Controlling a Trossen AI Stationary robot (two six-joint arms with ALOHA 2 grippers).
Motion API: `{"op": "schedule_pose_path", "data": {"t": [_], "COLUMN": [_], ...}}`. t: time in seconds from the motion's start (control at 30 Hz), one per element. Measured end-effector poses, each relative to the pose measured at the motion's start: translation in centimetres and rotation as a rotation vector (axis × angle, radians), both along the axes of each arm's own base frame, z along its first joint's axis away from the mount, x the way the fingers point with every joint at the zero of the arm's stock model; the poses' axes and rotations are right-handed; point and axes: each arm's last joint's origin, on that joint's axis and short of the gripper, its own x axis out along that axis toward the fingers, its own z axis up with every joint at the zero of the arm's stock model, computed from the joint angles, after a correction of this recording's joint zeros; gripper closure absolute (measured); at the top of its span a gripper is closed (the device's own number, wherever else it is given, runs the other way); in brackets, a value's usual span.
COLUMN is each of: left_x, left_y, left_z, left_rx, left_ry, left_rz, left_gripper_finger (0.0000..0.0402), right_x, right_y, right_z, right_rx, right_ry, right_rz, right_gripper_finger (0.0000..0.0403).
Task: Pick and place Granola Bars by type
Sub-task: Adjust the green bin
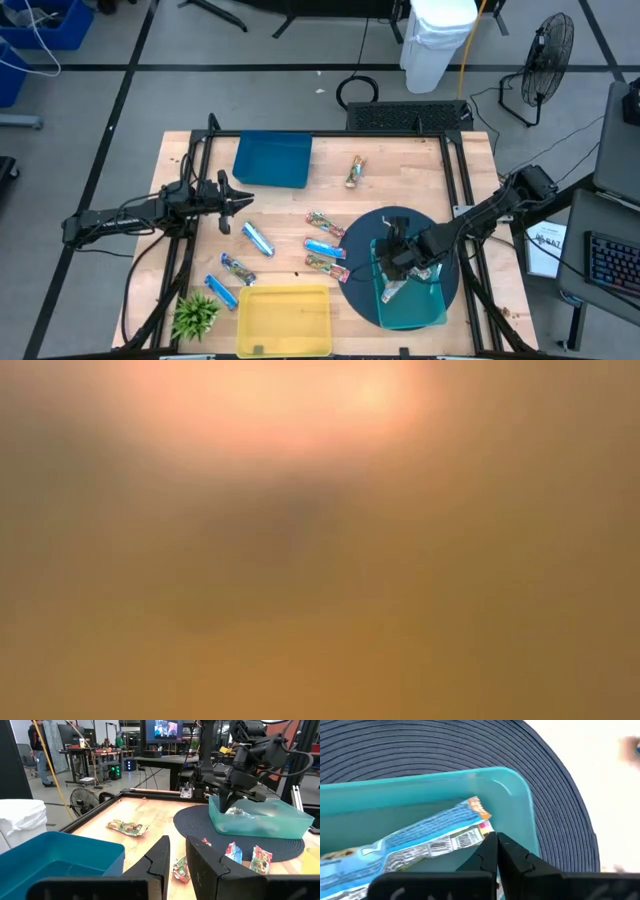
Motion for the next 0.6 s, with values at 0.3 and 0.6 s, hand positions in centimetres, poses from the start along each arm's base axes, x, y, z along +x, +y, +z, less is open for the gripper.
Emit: {"op": "schedule_pose_path", "data": {"t": [0.3,0.6], "left_x": [0.00,0.00], "left_y": [0.00,0.00], "left_z": [-0.01,0.00], "left_rx": [0.000,0.000], "left_ry": [0.001,0.000], "left_rz": [-0.001,0.000], "left_gripper_finger": [0.0332,0.0332], "right_x": [-0.58,-1.05], "right_y": [-0.59,-0.97], "right_z": [-0.12,-0.13], "right_rx": [-0.038,-0.093], "right_ry": [0.051,0.068], "right_rz": [-0.056,-0.111], "right_gripper_finger": [0.0403,0.0403]}}
